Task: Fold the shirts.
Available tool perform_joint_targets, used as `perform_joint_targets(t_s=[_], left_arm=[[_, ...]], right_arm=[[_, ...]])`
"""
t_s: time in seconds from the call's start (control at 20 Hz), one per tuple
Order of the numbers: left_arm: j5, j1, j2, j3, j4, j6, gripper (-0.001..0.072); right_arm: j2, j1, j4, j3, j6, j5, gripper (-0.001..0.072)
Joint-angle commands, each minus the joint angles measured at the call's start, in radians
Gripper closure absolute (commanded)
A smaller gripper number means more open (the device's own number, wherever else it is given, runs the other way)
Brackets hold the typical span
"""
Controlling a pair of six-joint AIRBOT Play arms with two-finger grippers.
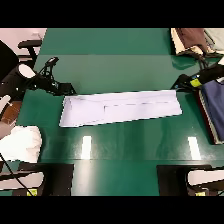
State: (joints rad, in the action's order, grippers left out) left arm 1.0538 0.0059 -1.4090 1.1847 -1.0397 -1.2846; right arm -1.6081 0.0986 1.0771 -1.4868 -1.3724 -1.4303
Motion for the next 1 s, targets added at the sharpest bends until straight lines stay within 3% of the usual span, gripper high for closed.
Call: perform_joint_targets(t_s=[0.0,0.05,0.1,0.3,0.45,0.55,0.65,0.95], left_arm=[[0.083,0.000,-0.007,0.031,0.071,0.004,0.0662],[0.080,-0.003,-0.007,0.031,0.098,0.010,0.0671],[0.069,-0.010,-0.007,0.030,0.106,0.010,0.0671],[-0.035,-0.119,-0.008,0.030,0.106,-0.006,0.0682],[-0.129,-0.227,-0.019,0.030,0.106,-0.090,0.0680],[-0.187,-0.294,-0.046,0.031,0.110,-0.150,0.0681],[-0.270,-0.362,-0.087,0.032,0.139,-0.175,0.0681],[-0.276,-0.505,-0.307,0.190,0.158,-0.174,0.0681]], right_arm=[[0.025,0.138,-0.034,0.085,0.032,-0.021,0.0242],[0.020,0.183,-0.040,0.127,0.033,-0.016,0.0153],[0.010,0.221,-0.044,0.168,0.043,-0.020,0.0134],[-0.072,0.265,-0.172,0.275,0.142,0.014,0.0136],[-0.132,0.212,-0.272,0.282,0.185,0.043,0.0155],[-0.153,0.162,-0.302,0.253,0.215,0.059,0.0363],[-0.148,0.125,-0.297,0.202,0.215,0.047,0.0692],[0.036,0.072,-0.301,0.002,0.182,-0.060,0.0700]])
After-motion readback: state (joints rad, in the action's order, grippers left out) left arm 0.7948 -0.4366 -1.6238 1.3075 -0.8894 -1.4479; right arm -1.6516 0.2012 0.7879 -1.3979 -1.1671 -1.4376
